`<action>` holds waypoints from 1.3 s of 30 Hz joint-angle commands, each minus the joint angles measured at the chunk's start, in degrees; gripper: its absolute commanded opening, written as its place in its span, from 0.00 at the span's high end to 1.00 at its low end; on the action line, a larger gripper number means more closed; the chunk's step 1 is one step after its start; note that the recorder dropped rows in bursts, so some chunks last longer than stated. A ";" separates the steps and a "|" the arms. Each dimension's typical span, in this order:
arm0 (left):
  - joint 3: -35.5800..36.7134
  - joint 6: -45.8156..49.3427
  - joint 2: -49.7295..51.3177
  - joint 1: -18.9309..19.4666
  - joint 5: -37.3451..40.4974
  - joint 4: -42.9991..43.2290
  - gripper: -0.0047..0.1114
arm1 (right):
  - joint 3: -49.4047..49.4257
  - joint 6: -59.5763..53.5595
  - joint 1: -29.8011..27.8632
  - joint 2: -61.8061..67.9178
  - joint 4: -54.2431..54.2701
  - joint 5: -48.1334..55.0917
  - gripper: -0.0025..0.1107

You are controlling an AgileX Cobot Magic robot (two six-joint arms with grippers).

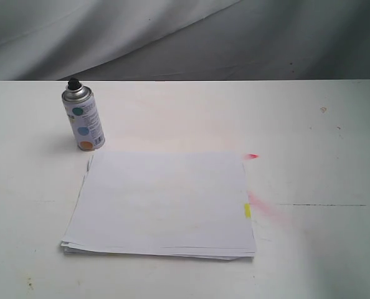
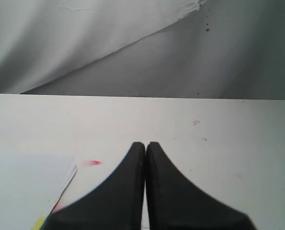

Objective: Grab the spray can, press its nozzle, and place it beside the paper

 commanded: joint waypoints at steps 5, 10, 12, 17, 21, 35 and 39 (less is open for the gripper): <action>0.22 -0.38 -0.24 0.14 -0.53 0.05 0.96 | 0.55 0.52 0.00 -5.85 -1.02 6.79 0.98; 0.22 -0.38 -0.24 0.14 -0.64 0.02 0.96 | 0.55 0.52 0.00 -7.22 -2.25 11.64 0.98; 0.22 -0.38 -0.24 0.14 -0.64 0.02 0.96 | 0.55 0.52 0.00 -7.37 -2.09 12.73 0.98; 0.22 -0.38 -0.24 0.14 -0.64 0.02 0.96 | 0.55 0.52 0.00 -7.37 -2.09 12.45 0.98; 0.22 -0.38 -0.24 0.14 -0.64 0.02 0.96 | 0.55 0.52 0.00 -7.37 -2.09 12.45 0.98; 0.22 0.06 -1.05 0.14 -0.48 0.02 0.96 | 0.55 0.52 0.00 -7.37 -2.09 12.45 0.98; 0.22 1.15 -5.40 0.14 2.22 1.53 0.96 | 0.55 0.52 0.00 -7.37 -2.09 12.45 0.98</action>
